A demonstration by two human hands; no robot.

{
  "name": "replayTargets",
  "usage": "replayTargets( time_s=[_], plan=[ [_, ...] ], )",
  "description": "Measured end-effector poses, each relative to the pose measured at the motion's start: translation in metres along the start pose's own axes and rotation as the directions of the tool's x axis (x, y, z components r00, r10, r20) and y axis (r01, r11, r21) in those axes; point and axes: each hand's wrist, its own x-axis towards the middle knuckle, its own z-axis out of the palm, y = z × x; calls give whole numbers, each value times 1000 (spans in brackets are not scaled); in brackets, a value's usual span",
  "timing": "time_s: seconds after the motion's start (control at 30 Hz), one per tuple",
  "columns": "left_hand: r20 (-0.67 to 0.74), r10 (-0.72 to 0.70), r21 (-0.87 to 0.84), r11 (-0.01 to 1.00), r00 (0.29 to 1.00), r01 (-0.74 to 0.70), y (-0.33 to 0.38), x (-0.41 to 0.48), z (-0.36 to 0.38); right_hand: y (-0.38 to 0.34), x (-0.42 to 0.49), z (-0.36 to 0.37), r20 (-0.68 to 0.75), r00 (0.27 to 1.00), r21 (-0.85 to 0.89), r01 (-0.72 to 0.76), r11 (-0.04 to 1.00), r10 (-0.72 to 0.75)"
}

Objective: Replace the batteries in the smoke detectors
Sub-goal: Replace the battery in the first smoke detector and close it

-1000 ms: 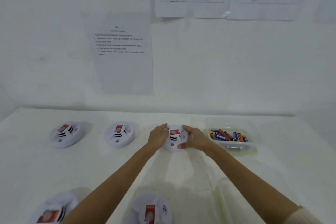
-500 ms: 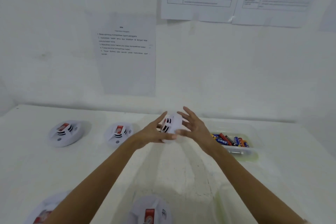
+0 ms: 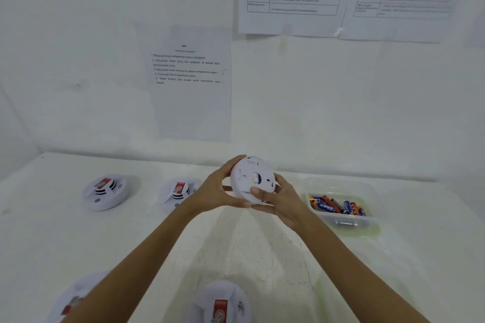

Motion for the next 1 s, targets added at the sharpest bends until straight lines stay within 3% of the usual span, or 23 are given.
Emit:
replayTargets(
  time_s=[0.27, 0.4, 0.67, 0.8, 1.0],
  plan=[
    [-53, 142, 121, 984, 988, -135, 8, -6, -14, -2, -5, 5, -126, 984, -134, 111, 985, -128],
    [-38, 180, 179, 969, 983, -171, 8, -5, -13, -7, -6, 5, -87, 989, -138, 106, 985, -119],
    [-34, 162, 86, 984, 986, -159, 5, -1, -17, -4, -5, 9, -87, 989, -123, 110, 986, -121],
    [-7, 205, 158, 967, 979, -202, 8, 3, -20, -3, -1, 8, -77, 990, -118, 109, 987, -119],
    [58, 191, 142, 970, 980, -197, 9, 7, -24, 2, 6, 8, -43, 980, -263, 177, 948, -195]
  ],
)
